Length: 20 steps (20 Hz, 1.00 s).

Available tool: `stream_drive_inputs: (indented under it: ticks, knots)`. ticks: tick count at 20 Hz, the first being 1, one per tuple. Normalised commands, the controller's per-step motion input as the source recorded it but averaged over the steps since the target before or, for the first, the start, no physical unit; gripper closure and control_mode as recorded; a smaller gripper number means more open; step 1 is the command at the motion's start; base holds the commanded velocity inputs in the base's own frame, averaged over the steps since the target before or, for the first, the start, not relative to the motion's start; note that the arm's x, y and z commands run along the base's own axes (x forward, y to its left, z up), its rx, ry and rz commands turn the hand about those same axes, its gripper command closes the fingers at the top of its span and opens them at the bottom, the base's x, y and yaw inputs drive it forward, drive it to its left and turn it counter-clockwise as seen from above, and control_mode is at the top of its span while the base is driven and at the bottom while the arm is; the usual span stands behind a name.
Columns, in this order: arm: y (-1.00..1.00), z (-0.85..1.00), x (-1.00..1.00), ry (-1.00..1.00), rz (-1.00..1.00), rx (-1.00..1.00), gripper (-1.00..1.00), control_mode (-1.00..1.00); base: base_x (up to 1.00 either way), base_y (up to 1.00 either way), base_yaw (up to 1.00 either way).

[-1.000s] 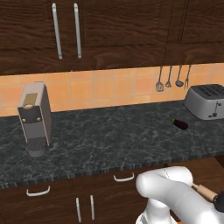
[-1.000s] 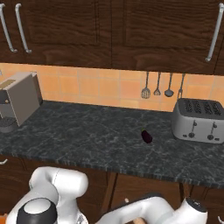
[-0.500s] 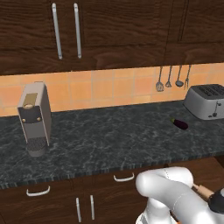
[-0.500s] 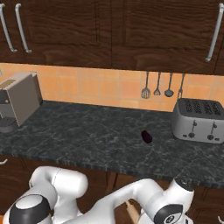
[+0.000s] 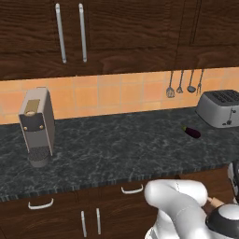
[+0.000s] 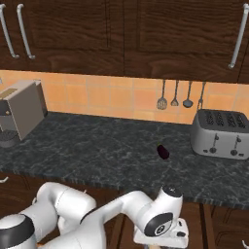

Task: Pick the rolling pin from the drawer and place it on the counter.

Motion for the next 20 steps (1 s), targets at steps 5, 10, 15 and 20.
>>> stream_drive_inputs:
  ticks: [5, 10, 15, 20]
  knots:
    - [-0.03, -0.46, 0.30, -0.09, 0.00, -0.03, -1.00, -1.00, 0.00, 0.00, 0.00]
    - [-0.01, -0.38, 0.38, -0.08, 0.00, -0.01, -1.00, -1.00, 0.00, 0.00, 0.00]
    - [-0.11, -0.20, 0.19, 0.00, 0.02, 0.00, -1.00, -1.00, 0.00, 0.00, 0.00]
    - [-0.30, -0.30, 0.22, 0.00, 0.06, 0.00, -1.00, -1.00, 0.00, 0.00, 0.00]
